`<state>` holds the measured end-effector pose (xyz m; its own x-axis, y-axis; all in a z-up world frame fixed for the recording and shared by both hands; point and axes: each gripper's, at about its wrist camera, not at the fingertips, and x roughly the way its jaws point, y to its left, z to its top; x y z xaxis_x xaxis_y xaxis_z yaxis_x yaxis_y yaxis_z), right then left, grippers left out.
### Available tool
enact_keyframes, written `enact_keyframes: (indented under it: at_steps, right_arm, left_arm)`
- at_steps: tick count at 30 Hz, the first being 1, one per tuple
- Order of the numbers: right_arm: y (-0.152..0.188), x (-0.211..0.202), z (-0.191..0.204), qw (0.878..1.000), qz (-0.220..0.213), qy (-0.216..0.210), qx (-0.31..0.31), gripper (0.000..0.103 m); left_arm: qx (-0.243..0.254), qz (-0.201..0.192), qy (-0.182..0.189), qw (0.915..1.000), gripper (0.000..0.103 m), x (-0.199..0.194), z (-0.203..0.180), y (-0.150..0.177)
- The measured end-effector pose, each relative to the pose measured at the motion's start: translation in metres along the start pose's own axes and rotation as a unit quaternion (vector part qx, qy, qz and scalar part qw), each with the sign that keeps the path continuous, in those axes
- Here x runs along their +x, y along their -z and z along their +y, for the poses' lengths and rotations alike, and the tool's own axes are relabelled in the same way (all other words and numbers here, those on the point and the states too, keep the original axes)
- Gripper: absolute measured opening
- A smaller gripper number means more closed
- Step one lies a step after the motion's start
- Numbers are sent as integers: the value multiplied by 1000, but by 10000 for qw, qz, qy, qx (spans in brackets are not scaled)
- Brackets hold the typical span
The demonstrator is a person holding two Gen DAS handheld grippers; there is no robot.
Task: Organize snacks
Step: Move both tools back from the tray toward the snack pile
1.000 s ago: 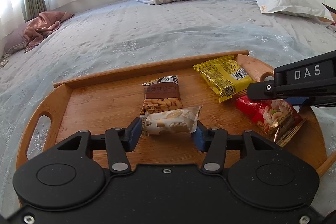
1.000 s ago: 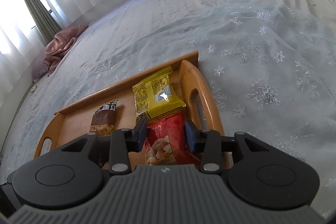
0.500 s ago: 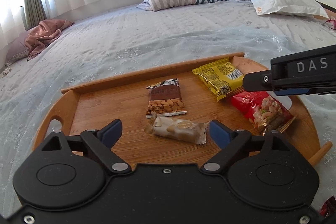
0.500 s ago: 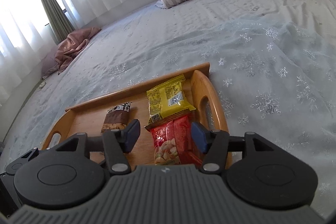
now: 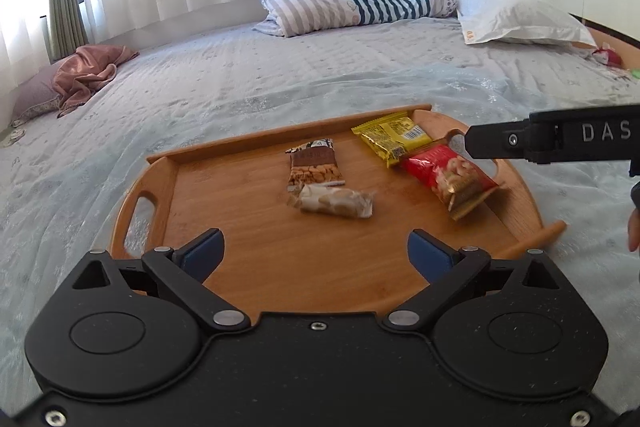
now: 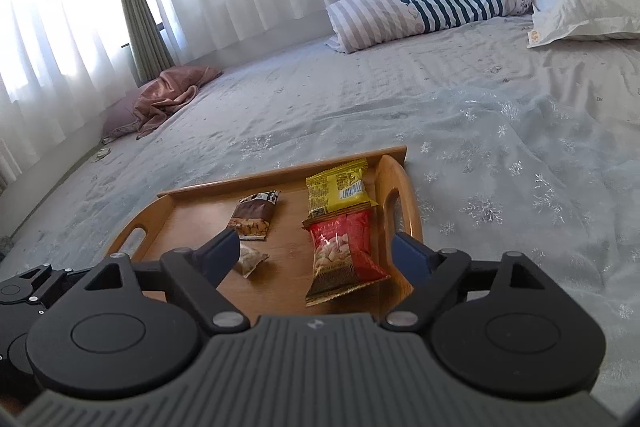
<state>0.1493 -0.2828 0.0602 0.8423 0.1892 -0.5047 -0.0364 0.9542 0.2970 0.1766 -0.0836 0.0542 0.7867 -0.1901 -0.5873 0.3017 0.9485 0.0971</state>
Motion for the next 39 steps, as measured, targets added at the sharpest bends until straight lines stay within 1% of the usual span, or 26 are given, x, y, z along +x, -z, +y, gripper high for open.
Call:
enact_keyframes:
  at_steps: [3,4,9,13,17,21,26,30,34,35,37,38,39]
  right_arm:
    - [12,-14,3,9999,-113,-77,-102,102]
    - [17,-19,3,9997,-158,-113,-139,103]
    - [40,-39,9,9989,-313,-142,-330,103]
    - [59,-51,12,9983,-393,-69,-420,103]
    - [75,-61,16,9973,-481,-6,-560,103]
    - [91,-70,24,9949,-631,158,-769,103]
    - [108,-76,27,9933,-653,246,-916,103]
    - [119,-78,26,9921,-738,483,-897,103]
    - [124,-77,19,9882,-793,1067,-766,103]
    - [125,-76,17,9871,-771,1181,-755,103]
    - [126,-75,14,9845,-697,1403,-786,103]
    - [127,-74,13,9827,-665,1516,-832,103]
    - [129,-73,14,9807,-637,1619,-887,103]
  left_arm:
    - [-123,-91,72,9999,99,-21,4,12]
    - [-154,-136,81,9998,99,-28,5,17]
    - [-207,-263,77,9994,101,-59,10,39]
    - [-529,-295,157,9980,101,-75,18,57]
    - [-736,-330,210,9965,101,-87,25,75]
    - [-837,-313,158,9959,101,-95,29,91]
    - [-910,-292,41,9954,102,-103,33,106]
    - [-929,-291,-110,9952,102,-108,36,118]
    - [-844,-298,-327,9954,101,-113,39,128]
    - [-815,-295,-358,9956,99,-114,40,130]
    - [-764,-246,-371,9961,83,-115,41,132]
    - [-741,-212,-355,9964,67,-116,42,133]
    - [-722,-160,-342,9967,58,-116,44,133]
